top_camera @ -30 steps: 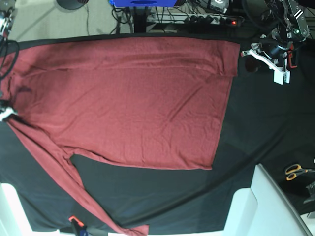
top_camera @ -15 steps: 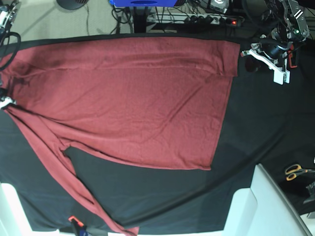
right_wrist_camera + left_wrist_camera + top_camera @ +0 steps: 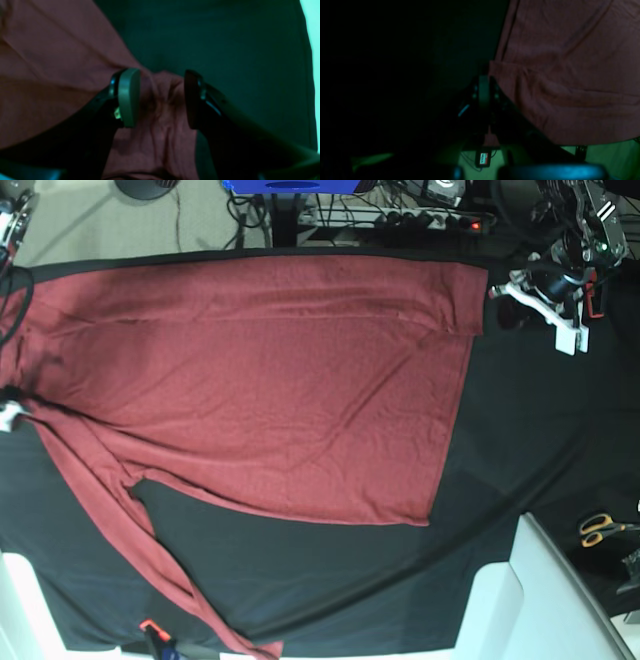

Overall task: Fold the T-shirt properly
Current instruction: 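Grasp the shirt's shoulder fabric with the right gripper, then move the left gripper down to the shirt's side edge and grasp it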

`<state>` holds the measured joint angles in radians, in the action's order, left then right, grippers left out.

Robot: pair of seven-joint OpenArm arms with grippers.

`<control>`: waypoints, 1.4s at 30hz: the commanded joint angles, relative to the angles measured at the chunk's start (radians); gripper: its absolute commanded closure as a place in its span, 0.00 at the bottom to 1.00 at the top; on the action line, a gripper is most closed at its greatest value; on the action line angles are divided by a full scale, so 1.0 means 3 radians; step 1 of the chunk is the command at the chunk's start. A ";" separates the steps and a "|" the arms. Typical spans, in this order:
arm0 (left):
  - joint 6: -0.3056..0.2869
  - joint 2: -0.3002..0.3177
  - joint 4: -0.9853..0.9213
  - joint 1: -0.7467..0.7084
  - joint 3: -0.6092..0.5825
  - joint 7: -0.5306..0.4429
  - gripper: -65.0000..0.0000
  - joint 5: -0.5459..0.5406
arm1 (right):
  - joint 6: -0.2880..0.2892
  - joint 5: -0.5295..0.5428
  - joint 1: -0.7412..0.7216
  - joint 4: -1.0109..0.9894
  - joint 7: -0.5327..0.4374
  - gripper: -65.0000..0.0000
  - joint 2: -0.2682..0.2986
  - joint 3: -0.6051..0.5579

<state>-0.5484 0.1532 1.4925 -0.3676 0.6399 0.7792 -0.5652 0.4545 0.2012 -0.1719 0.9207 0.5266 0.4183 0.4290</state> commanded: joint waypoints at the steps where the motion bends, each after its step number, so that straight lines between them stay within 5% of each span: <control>1: -0.0006 0.0034 -0.0022 0.0010 0.0018 -0.0037 1.00 -0.0047 | 0.0027 0.0048 -0.0136 0.0033 -0.0091 0.57 0.0071 -0.0087; 11: -0.0006 0.0039 -0.0211 0.0072 0.0038 -0.0037 1.00 -0.0052 | 0.0012 0.0032 -0.0606 -0.0704 -0.0188 0.57 0.0076 -0.0369; 14: -0.0006 0.0044 -0.0211 0.0072 0.0043 -0.0043 1.00 -0.0047 | 0.0012 -0.0218 -0.0632 -0.0811 -0.0321 0.57 0.0061 -0.0364; 20: -0.0006 0.0044 -0.0216 0.0082 0.0043 -0.0043 1.00 -0.0047 | 0.0012 -0.0494 -0.0790 -0.1225 -0.0592 0.30 0.0025 -0.0343; 27: -0.0006 0.0044 -0.0216 0.0082 0.0043 -0.0043 1.00 -0.0047 | 0.0012 -0.0494 -0.0846 -0.1563 -0.0848 0.28 0.0030 -0.0358; 30: -0.0006 0.0044 -0.0216 0.0082 0.0043 -0.0043 1.00 -0.0047 | 0.0012 -0.0494 -0.0857 -0.1619 -0.0858 0.43 0.0030 -0.0358; 35: -0.0006 0.0055 -0.0206 0.0118 0.0012 -0.0043 1.00 -0.0037 | 0.0012 -0.0494 -0.0857 -0.1614 -0.0858 0.98 0.0030 -0.0353; 42: 0.0010 0.0106 -0.0226 0.0471 0.0012 -0.0017 1.00 -0.0032 | 0.0027 -0.0494 -0.0841 -0.1486 -0.0842 1.00 0.0020 -0.0333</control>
<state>-0.5472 0.1638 1.4097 -0.2325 0.6395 0.7956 -0.5579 0.4530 0.0448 -0.4034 0.4595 0.2848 0.4080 0.3260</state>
